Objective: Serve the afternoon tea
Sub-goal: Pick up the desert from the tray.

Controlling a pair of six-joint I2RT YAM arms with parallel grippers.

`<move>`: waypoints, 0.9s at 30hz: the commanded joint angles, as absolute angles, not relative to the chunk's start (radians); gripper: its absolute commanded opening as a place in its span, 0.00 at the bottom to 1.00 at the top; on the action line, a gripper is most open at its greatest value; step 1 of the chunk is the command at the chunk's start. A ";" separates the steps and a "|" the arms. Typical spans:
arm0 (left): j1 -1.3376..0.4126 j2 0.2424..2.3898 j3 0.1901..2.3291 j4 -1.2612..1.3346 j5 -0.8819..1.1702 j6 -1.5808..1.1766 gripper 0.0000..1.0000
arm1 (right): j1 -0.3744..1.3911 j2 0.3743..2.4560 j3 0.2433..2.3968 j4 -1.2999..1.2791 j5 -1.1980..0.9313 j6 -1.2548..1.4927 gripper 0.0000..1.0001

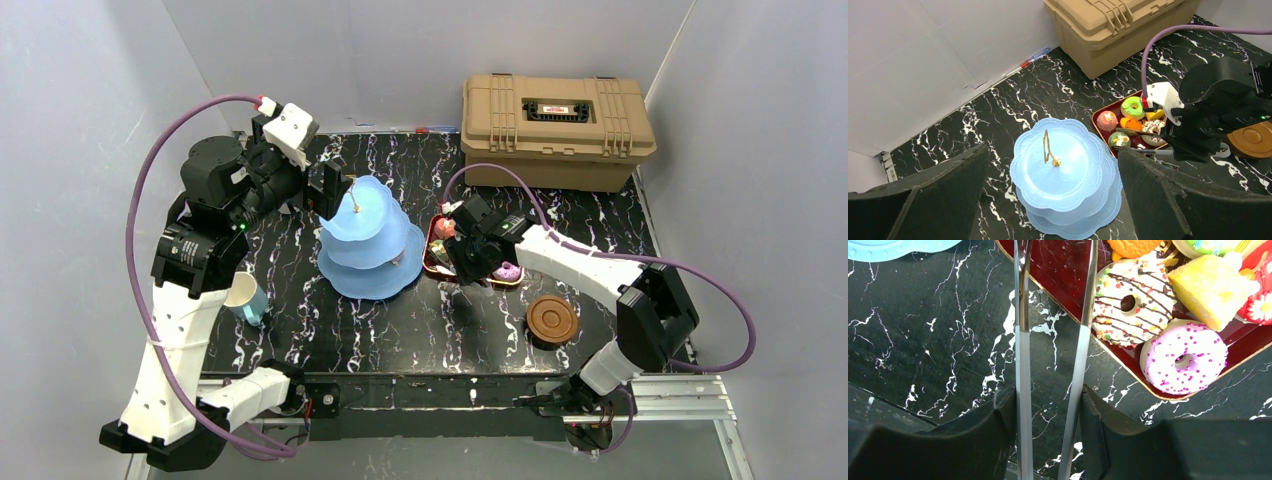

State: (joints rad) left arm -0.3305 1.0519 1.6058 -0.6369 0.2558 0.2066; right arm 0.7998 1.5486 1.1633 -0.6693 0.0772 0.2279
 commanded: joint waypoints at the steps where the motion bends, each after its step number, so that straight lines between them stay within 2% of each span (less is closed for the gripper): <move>1: -0.334 1.031 1.638 -0.634 0.270 0.199 0.99 | 0.796 1.553 1.210 -0.675 0.091 0.213 0.46; 8: -0.334 1.029 1.638 -0.635 0.272 0.198 0.99 | 0.795 1.498 1.183 -0.647 0.121 0.203 0.16; 13: -0.334 1.028 1.640 -0.635 0.273 0.196 0.99 | 0.795 1.413 1.119 -0.566 0.124 0.200 0.01; 27: -0.334 1.034 1.648 -0.635 0.279 0.187 0.99 | 0.792 1.268 0.997 -0.449 0.008 0.214 0.01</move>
State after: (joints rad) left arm -0.3305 1.0439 1.6085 -0.6369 0.2558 0.1974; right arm 0.7979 1.3029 1.0130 -0.5171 0.0731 0.2104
